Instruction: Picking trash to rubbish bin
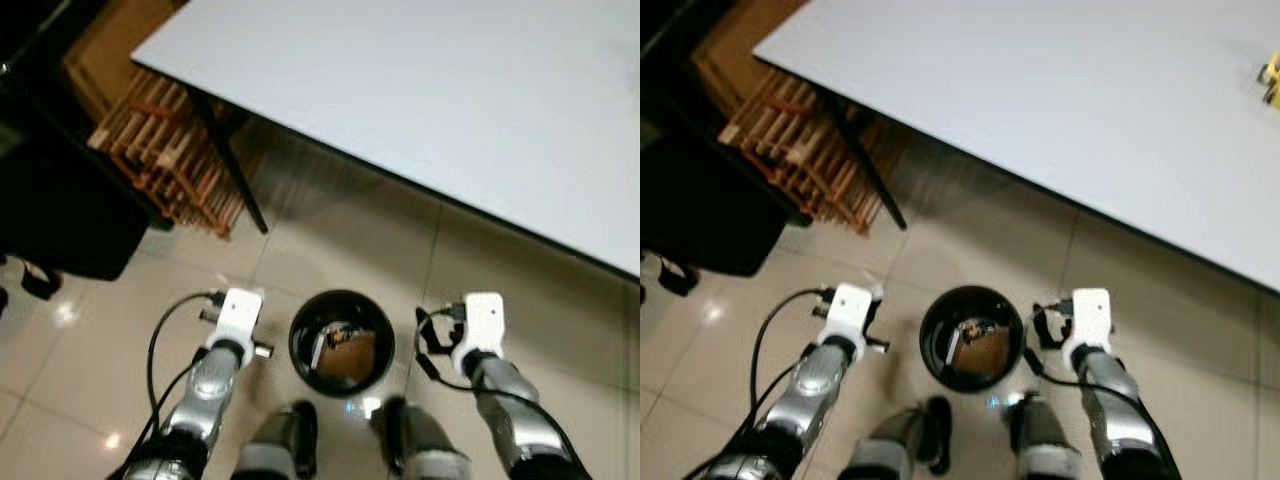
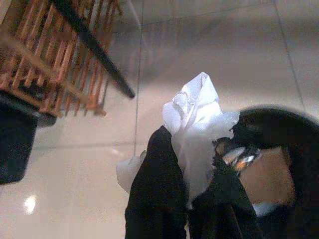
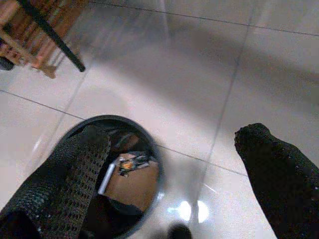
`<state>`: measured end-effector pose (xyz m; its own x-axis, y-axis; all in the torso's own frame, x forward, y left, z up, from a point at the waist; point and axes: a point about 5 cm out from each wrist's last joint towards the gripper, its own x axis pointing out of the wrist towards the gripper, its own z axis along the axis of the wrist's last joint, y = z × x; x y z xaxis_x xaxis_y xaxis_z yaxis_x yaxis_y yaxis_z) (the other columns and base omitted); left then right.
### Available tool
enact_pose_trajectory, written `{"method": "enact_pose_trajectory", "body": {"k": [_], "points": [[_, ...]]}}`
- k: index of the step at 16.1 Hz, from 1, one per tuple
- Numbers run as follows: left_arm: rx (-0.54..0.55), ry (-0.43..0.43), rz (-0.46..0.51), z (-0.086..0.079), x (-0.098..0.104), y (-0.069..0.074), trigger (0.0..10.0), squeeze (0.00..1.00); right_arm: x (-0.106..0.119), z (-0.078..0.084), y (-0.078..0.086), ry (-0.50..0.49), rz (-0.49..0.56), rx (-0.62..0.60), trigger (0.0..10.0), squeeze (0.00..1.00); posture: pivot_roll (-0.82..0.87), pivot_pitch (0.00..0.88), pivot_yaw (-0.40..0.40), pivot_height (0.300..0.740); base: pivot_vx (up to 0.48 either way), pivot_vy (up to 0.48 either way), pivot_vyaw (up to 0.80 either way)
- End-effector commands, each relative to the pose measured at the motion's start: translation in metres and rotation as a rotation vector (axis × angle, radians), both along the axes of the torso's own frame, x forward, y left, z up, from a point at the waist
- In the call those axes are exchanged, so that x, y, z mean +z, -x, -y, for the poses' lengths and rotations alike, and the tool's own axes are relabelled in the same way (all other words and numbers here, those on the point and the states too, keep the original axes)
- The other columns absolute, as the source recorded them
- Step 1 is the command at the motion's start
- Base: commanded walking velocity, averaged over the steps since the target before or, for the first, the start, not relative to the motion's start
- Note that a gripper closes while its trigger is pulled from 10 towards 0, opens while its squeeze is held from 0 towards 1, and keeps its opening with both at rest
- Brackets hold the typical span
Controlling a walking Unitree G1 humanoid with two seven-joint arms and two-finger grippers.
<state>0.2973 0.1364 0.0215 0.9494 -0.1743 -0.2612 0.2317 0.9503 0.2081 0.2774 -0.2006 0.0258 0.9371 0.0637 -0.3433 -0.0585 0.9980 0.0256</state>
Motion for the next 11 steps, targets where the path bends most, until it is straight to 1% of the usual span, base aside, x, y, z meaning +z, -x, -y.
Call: {"method": "enact_pose_trajectory", "body": {"k": [1,4,8,10,11], "points": [[-0.073,0.011,-0.08,0.013,-0.016,0.011,10.0,0.0,-0.011,0.002,0.009,-0.006,-0.033,-0.015,10.0,0.0,0.05,0.328,0.105,0.74,0.0,0.0,0.0],[-0.14,0.031,-0.112,0.03,-0.02,0.013,10.0,0.0,-0.01,0.001,0.007,-0.01,-0.025,-0.014,10.0,0.0,0.05,0.329,0.106,0.74,0.0,0.0,0.0],[-0.178,0.048,-0.169,0.044,-0.025,0.015,10.0,0.0,-0.011,-0.003,0.007,-0.015,-0.028,0.004,10.0,0.0,0.03,0.334,0.106,0.74,0.0,0.0,0.0],[-0.221,0.026,-0.214,0.051,-0.029,0.017,10.0,0.0,-0.013,-0.006,0.008,-0.009,-0.038,0.028,10.0,0.0,0.03,0.342,0.104,0.74,0.0,0.0,0.0],[-0.217,0.02,-0.218,0.052,-0.03,0.017,10.0,0.0,-0.012,-0.007,0.008,-0.012,-0.039,0.036,10.0,0.0,0.02,0.346,0.104,0.74,0.0,0.0,0.0]]}}
